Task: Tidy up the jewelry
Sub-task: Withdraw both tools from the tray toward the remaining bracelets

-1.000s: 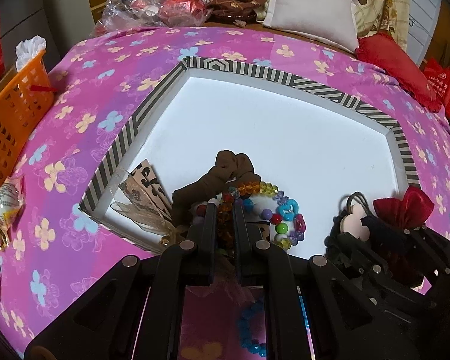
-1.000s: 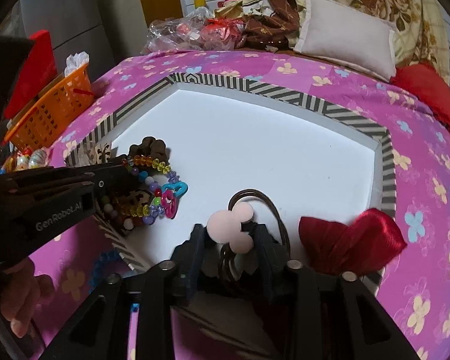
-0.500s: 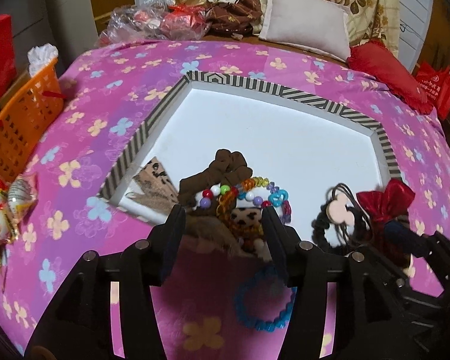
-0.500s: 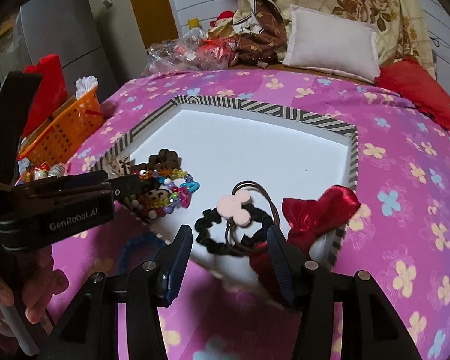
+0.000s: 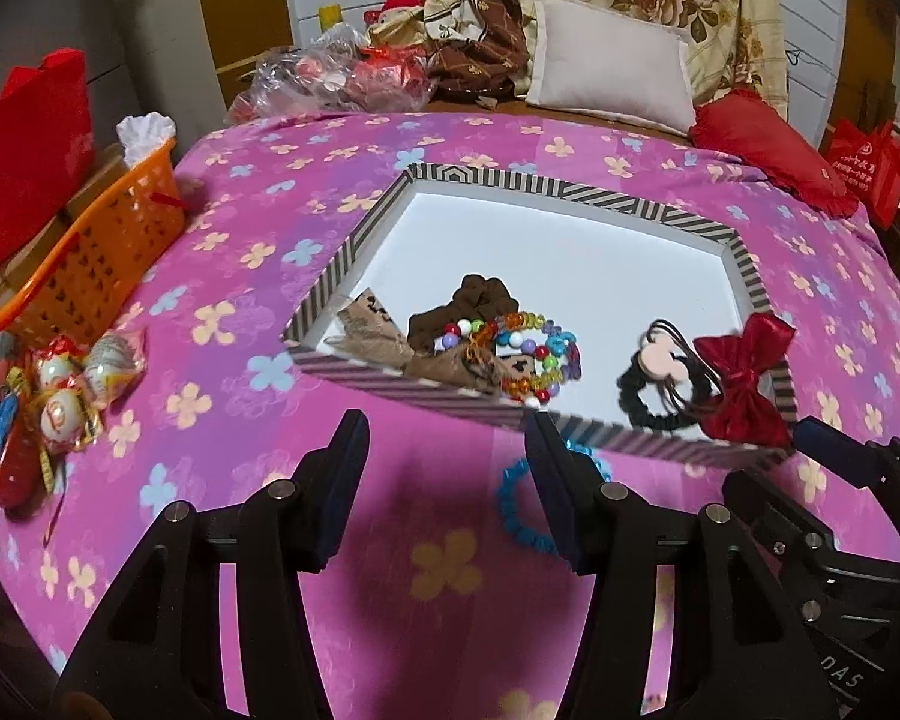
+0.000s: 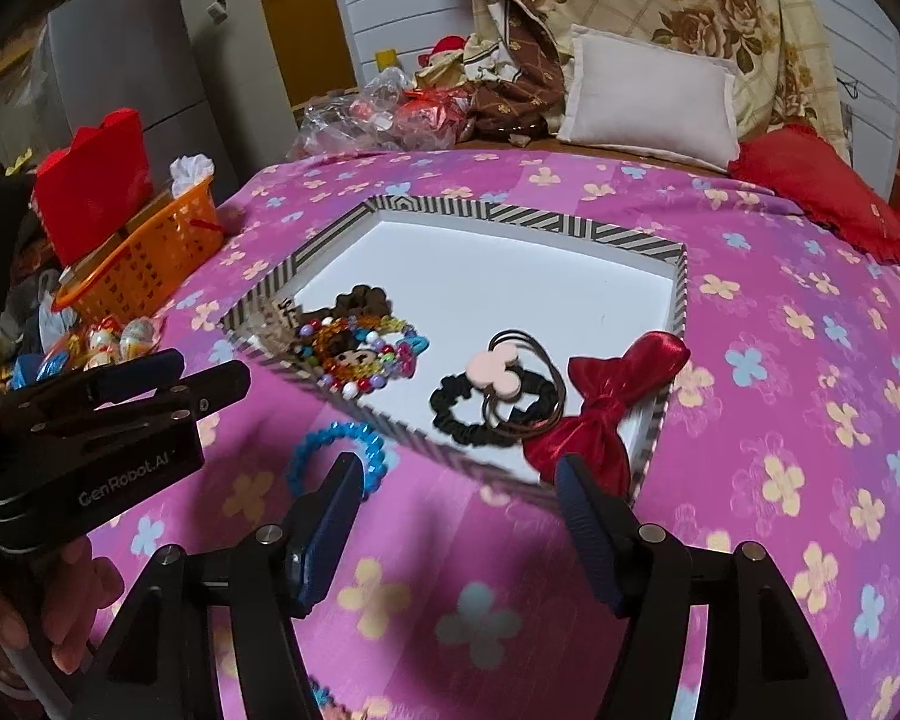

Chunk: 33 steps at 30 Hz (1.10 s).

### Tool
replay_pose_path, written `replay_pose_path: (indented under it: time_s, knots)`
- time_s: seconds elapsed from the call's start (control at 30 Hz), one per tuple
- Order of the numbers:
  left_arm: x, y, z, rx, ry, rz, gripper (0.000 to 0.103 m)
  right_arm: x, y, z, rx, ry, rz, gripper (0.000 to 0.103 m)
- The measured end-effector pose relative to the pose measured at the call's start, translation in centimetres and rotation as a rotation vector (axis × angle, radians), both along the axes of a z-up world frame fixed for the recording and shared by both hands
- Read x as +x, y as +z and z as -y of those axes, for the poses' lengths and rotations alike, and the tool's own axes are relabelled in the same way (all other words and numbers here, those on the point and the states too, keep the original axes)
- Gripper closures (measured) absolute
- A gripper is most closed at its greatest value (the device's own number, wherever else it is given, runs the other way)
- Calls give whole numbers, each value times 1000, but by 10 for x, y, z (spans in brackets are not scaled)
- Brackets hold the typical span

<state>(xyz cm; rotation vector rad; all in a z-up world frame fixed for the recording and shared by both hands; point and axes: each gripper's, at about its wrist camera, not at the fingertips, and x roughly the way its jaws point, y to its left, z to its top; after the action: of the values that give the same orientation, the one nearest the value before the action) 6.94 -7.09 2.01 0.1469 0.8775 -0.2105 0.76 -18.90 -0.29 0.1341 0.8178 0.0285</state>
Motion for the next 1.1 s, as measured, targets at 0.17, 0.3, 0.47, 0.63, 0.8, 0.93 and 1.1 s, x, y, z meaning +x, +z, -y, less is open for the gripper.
replay_pose_path:
  time_s: [0.17, 0.3, 0.47, 0.63, 0.8, 0.93, 1.1]
  knots:
    - [-23, 3, -5, -4, 0, 11, 49, -18, 4, -10, -15, 8, 5, 39]
    - [-39, 3, -10, -5, 1, 10, 49, -33, 4, -13, -17, 4, 3, 39]
    - [-61, 3, -15, 6, -7, 23, 49, -50, 2, -13, -9, -4, -3, 38]
    - [-81, 3, -21, -1, -14, 26, 49, -65, 0, -13, -13, -9, -12, 38]
    - [-96, 1, -25, 2, -11, 33, 49, -77, -3, -12, -10, -16, -19, 38]
    - [-105, -1, -30, -5, -6, 26, 49, -86, -9, -14, -5, -12, -31, 38]
    - [-112, -5, -34, -6, -6, 14, 49, -95, -15, -19, -20, 5, -45, 38]
